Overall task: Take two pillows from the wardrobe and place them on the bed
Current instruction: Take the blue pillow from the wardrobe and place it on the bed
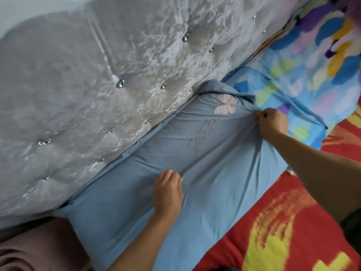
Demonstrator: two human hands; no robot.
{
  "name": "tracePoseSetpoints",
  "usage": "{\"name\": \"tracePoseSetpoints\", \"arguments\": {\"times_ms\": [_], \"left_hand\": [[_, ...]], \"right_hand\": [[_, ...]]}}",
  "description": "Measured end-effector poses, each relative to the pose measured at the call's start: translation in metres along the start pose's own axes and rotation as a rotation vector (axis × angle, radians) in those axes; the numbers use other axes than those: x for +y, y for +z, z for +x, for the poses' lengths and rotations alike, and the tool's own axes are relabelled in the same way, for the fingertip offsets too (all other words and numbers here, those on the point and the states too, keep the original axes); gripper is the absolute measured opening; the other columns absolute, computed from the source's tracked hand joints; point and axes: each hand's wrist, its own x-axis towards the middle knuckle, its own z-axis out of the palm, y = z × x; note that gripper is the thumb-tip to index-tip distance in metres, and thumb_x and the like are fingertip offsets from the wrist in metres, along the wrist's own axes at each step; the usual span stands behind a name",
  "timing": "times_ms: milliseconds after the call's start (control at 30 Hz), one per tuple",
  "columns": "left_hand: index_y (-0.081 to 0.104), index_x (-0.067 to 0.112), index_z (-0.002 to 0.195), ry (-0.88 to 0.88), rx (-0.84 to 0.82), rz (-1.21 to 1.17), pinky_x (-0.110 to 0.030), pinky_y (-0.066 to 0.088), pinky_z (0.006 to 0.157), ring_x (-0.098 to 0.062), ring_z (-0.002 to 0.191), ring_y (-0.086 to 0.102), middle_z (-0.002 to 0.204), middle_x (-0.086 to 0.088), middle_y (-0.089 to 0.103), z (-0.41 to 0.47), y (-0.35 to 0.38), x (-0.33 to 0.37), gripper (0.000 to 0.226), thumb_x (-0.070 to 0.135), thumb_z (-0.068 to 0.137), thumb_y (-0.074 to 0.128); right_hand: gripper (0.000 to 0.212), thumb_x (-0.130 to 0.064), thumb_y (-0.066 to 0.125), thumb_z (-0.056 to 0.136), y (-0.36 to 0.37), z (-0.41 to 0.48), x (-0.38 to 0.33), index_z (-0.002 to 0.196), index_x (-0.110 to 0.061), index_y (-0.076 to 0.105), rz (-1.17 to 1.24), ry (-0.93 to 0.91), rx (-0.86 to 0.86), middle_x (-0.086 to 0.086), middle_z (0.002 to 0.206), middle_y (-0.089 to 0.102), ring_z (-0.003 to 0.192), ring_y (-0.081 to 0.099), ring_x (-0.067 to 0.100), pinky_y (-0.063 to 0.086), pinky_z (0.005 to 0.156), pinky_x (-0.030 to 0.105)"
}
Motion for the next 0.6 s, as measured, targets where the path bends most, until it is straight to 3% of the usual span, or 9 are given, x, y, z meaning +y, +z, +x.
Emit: {"name": "tracePoseSetpoints", "arguments": {"times_ms": [67, 133, 233, 300, 400, 533, 600], "left_hand": [[0.06, 0.014, 0.077, 0.033, 0.015, 0.082, -0.044, 0.045, 0.08, -0.036, 0.093, 0.059, 0.094, -0.011, 0.064, 0.002, 0.006, -0.01, 0.017, 0.026, 0.086, 0.052], [0.065, 0.02, 0.103, -0.009, 0.012, 0.216, -0.052, 0.037, 0.1, -0.037, 0.12, 0.051, 0.126, -0.015, 0.058, -0.005, 0.013, -0.034, 0.029, 0.039, 0.087, 0.048], [0.037, 0.026, 0.139, -0.042, -0.092, 0.384, -0.061, 0.019, 0.109, -0.033, 0.139, 0.029, 0.15, -0.015, 0.033, -0.032, 0.023, -0.078, 0.058, 0.056, 0.092, 0.021], [0.022, 0.027, 0.145, -0.027, -0.139, 0.432, -0.061, 0.017, 0.111, -0.03, 0.142, 0.021, 0.154, -0.013, 0.024, -0.046, 0.029, -0.097, 0.063, 0.059, 0.092, 0.009], [0.015, 0.027, 0.147, -0.046, -0.175, 0.449, -0.059, 0.014, 0.112, -0.03, 0.143, 0.017, 0.155, -0.013, 0.023, -0.048, 0.031, -0.1, 0.066, 0.06, 0.091, 0.007], [0.033, 0.021, 0.142, -0.059, -0.221, 0.419, -0.061, 0.024, 0.108, -0.034, 0.138, 0.031, 0.149, -0.016, 0.036, -0.049, 0.01, -0.082, 0.069, 0.058, 0.091, 0.005], [0.041, 0.019, 0.139, -0.047, -0.231, 0.394, -0.06, 0.031, 0.105, -0.035, 0.135, 0.037, 0.146, -0.018, 0.04, -0.059, -0.004, -0.078, 0.059, 0.052, 0.092, 0.025]], "right_hand": [[0.032, -0.035, 0.05, 0.091, 0.006, -0.005, -0.001, 0.094, -0.007, 0.065, -0.035, -0.026, 0.042, 0.027, 0.103, 0.065, 0.096, 0.058, 0.045, 0.047, 0.079, 0.047], [0.035, -0.038, 0.042, 0.092, 0.02, -0.022, -0.003, 0.109, -0.012, 0.059, -0.071, -0.192, 0.054, 0.022, 0.116, 0.059, 0.106, 0.052, 0.041, 0.046, 0.087, 0.05], [0.051, -0.052, 0.036, 0.093, 0.054, -0.064, -0.006, 0.14, -0.034, 0.03, -0.152, -0.411, -0.088, 0.01, 0.15, 0.03, 0.137, 0.026, 0.035, 0.023, 0.109, 0.054], [0.061, -0.064, 0.026, 0.09, 0.073, -0.076, -0.001, 0.145, -0.042, 0.01, -0.255, -0.417, -0.18, 0.004, 0.159, 0.01, 0.145, 0.004, 0.031, 0.007, 0.116, 0.055], [0.066, -0.071, 0.013, 0.086, 0.082, -0.072, 0.003, 0.145, -0.043, 0.002, -0.343, -0.391, -0.23, 0.003, 0.161, 0.002, 0.146, -0.004, 0.028, 0.002, 0.116, 0.057], [0.069, -0.071, 0.009, 0.086, 0.067, -0.088, -0.001, 0.147, -0.038, 0.002, -0.394, -0.337, -0.259, 0.004, 0.16, 0.001, 0.146, 0.0, 0.029, 0.01, 0.115, 0.057], [0.068, -0.067, 0.013, 0.089, 0.054, -0.115, -0.001, 0.147, -0.034, 0.006, -0.427, -0.312, -0.275, 0.006, 0.16, 0.004, 0.146, 0.003, 0.03, 0.016, 0.113, 0.056]]}}
